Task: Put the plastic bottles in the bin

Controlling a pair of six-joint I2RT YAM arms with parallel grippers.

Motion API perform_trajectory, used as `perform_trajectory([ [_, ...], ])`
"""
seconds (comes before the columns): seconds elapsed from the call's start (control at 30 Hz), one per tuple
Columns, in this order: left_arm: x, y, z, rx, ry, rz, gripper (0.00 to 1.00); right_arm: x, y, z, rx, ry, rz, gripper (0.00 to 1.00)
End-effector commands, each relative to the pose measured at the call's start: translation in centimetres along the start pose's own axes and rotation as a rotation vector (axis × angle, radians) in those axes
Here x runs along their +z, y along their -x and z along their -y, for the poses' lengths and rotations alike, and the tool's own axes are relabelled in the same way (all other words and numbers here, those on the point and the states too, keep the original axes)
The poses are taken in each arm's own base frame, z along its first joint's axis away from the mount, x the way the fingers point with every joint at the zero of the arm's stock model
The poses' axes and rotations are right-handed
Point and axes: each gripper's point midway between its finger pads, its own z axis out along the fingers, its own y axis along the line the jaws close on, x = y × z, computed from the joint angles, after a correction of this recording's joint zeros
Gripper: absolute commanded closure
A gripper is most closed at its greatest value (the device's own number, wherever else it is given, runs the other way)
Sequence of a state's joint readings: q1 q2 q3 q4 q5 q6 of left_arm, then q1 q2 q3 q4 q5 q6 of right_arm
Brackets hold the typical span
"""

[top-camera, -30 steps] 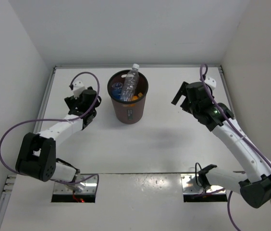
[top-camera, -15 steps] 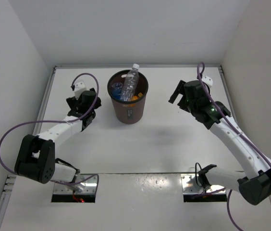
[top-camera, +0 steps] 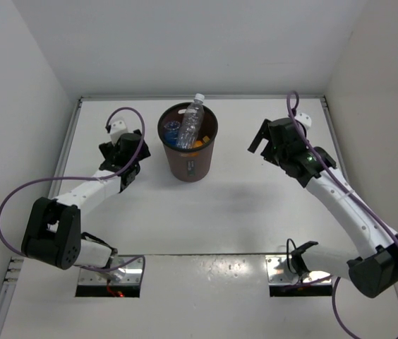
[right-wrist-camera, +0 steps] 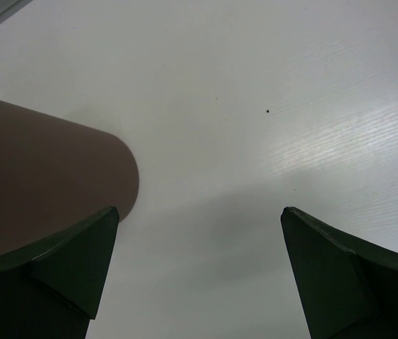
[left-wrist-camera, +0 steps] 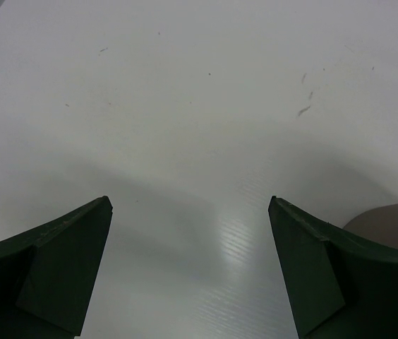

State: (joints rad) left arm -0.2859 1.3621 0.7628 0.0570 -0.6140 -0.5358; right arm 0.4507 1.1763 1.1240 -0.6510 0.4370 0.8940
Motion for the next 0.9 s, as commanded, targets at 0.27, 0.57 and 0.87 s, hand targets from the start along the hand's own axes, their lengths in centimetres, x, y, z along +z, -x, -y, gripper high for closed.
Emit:
perform_trajectory([
  [0.27,0.4,-0.9,-1.8,0.034,0.043,-0.021,0.0,0.2,-0.1,0.0,0.018,-0.007,-0.008,0.01],
  [0.57,0.7,-0.5,-2.3,0.096,0.064,0.007,0.0,0.3,-0.1,0.0,0.033,-0.001,-0.017,0.01],
  [0.87,0.7,-0.7,-3.7,0.023,0.144,0.03,0.0,1.4,-1.9,-0.3,0.009,-0.01,-0.098,0.03],
])
